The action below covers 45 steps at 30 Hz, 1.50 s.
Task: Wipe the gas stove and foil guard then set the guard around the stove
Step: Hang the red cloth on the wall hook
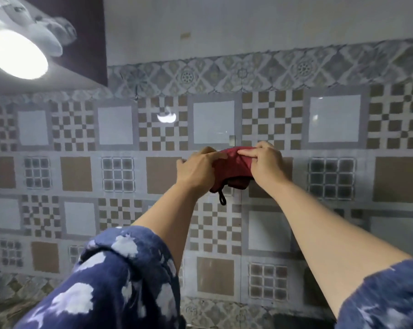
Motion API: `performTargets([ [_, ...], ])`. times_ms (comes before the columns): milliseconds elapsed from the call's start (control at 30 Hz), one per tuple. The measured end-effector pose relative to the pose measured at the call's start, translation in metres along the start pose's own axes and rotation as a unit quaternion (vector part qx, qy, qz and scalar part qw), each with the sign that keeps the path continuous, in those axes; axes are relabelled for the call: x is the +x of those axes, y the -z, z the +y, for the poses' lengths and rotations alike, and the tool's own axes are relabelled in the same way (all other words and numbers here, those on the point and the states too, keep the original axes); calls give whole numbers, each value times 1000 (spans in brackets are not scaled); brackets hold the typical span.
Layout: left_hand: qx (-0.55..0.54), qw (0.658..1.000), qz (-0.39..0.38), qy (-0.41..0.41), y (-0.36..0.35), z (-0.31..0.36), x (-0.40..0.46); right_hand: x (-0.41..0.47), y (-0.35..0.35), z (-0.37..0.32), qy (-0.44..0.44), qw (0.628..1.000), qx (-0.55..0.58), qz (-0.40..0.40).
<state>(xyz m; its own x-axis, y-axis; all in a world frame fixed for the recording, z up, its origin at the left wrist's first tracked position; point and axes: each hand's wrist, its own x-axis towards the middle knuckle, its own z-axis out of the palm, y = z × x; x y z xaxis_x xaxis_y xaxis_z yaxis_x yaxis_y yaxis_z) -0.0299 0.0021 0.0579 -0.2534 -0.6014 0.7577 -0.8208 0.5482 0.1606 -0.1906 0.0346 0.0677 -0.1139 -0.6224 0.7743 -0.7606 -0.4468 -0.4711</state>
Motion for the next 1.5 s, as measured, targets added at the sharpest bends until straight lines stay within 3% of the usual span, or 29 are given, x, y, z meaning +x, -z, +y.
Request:
performTargets([
  [300, 18, 998, 55, -21, -41, -9, 76, 65, -33, 28, -30, 997, 15, 64],
  [500, -40, 996, 56, -53, -67, -34, 50, 43, -56, 58, 53, 995, -60, 63],
  [667, -148, 987, 48, -50, -64, -39, 46, 42, -58, 53, 27, 995, -15, 92],
  [1033, -17, 997, 36, -63, -63, -39, 60, 51, -65, 71, 100, 979, -151, 93],
  [1233, -37, 998, 18, -41, -60, -40, 67, 56, -58, 63, 58, 983, -164, 57],
  [1500, -162, 984, -57, 37, -75, -35, 33, 44, -52, 51, -32, 992, -122, -8],
])
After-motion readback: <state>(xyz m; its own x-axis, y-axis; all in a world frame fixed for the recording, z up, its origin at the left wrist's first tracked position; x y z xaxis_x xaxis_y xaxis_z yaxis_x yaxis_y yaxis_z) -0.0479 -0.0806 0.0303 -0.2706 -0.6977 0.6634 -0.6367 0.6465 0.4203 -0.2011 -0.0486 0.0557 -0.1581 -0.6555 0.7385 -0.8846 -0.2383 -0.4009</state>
